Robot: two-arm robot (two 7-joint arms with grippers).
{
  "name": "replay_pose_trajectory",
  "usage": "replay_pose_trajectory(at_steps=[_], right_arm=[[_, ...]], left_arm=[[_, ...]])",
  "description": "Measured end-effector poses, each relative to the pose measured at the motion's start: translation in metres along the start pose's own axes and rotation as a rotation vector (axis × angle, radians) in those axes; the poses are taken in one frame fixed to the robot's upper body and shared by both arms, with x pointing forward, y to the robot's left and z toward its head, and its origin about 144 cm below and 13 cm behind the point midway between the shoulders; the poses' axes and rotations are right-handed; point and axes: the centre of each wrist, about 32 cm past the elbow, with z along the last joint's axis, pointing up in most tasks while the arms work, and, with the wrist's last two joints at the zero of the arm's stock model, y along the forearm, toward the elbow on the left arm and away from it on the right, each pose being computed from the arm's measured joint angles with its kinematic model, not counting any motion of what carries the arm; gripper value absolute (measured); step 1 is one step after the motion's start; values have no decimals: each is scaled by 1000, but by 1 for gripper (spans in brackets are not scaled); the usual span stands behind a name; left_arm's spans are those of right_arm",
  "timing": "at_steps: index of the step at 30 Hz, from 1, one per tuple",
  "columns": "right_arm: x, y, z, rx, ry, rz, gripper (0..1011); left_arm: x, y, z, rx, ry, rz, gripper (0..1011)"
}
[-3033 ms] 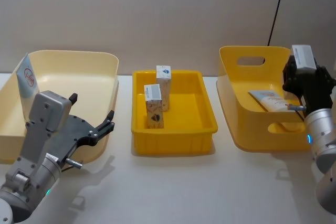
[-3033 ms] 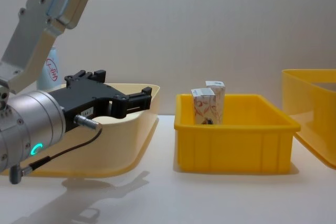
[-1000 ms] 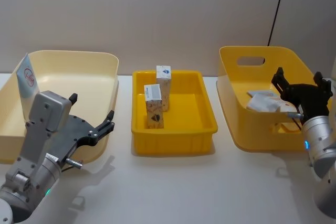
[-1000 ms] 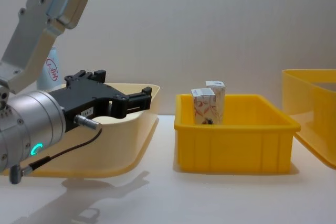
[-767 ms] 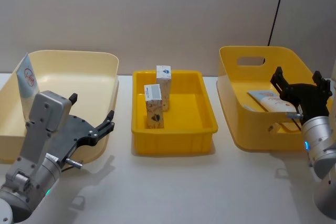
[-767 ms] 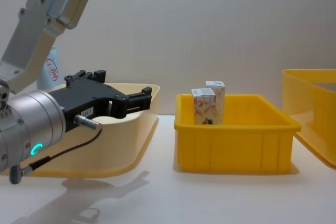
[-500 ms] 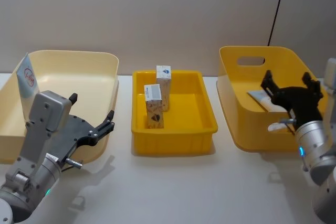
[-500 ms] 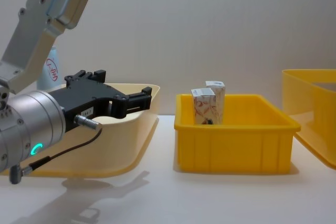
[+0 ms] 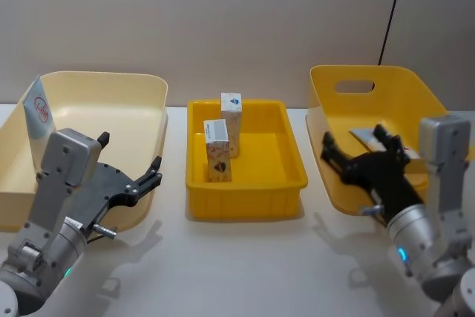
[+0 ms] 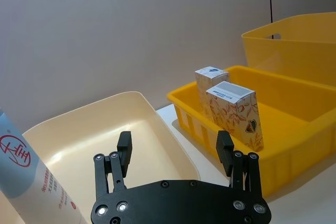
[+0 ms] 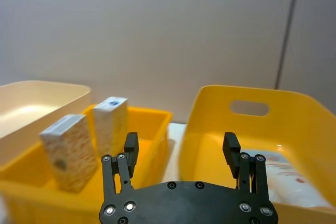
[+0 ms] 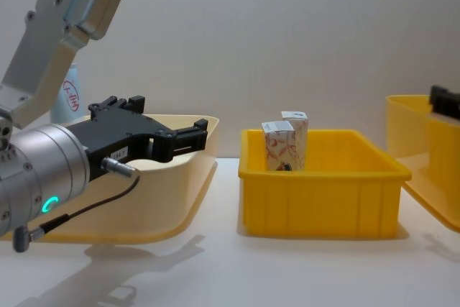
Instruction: Bimanual collaborative sorting of washing and personal care products
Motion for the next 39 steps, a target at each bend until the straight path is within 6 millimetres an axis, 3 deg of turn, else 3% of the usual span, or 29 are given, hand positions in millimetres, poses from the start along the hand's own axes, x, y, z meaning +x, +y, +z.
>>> replay_pose_trajectory(at_steps=[12,39], right_arm=[[-14,-20,-12,-24,6,148,1001],[-15,-21,-13,-26,7,156,1001]], left_arm=[[0,0,0,0,0,0,1003],[0,0,0,0,0,0,1003]])
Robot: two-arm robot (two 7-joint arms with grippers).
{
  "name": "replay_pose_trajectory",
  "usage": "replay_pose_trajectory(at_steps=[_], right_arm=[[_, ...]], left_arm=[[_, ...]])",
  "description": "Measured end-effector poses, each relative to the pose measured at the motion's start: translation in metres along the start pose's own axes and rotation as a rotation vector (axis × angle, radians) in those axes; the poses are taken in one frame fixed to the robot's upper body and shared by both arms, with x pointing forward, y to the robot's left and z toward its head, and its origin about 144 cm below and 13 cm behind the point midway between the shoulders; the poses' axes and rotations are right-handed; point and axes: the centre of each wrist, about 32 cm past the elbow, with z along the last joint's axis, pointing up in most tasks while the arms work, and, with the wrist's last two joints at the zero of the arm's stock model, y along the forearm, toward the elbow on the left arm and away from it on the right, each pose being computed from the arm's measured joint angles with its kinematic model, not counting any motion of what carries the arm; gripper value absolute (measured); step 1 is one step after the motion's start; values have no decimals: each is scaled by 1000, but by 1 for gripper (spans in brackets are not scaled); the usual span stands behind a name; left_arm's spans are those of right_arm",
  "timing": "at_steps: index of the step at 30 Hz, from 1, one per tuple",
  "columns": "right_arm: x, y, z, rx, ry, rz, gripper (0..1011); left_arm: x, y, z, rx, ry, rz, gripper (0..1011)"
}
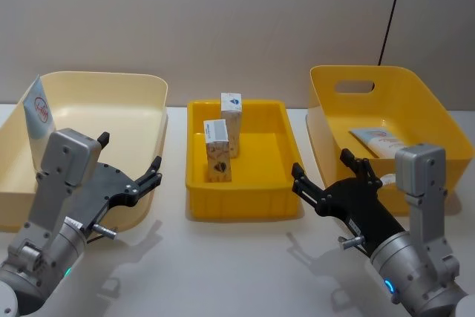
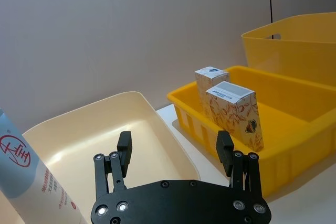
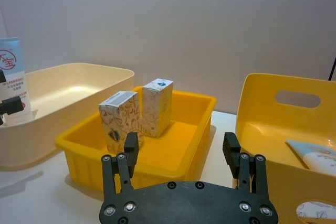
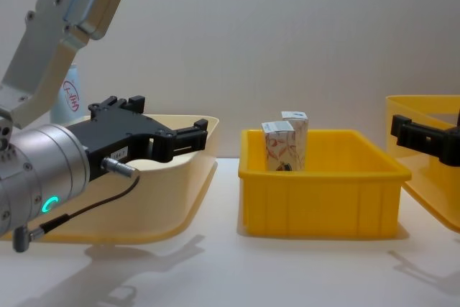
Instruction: Bimanual collaborative sorting of washing and personal care products
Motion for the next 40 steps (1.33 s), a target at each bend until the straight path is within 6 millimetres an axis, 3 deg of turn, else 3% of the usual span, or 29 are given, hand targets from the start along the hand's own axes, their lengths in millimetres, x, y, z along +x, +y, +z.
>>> replay_pose_trajectory(at_steps=[40], right_arm=[[0,0,0,-1,0,0,1001]], left_arm=[[0,0,0,0,0,0,1003]])
